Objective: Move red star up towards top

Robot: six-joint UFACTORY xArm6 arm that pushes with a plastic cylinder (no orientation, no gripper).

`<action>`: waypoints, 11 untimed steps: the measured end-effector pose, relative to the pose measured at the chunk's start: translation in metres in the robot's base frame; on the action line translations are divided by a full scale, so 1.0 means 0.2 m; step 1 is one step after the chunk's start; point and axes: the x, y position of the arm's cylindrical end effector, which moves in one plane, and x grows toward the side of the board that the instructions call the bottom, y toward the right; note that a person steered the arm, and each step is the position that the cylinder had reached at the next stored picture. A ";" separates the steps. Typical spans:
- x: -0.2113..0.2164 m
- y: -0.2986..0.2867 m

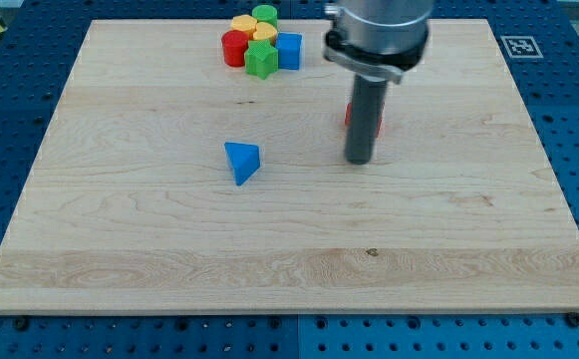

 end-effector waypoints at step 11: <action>-0.55 0.01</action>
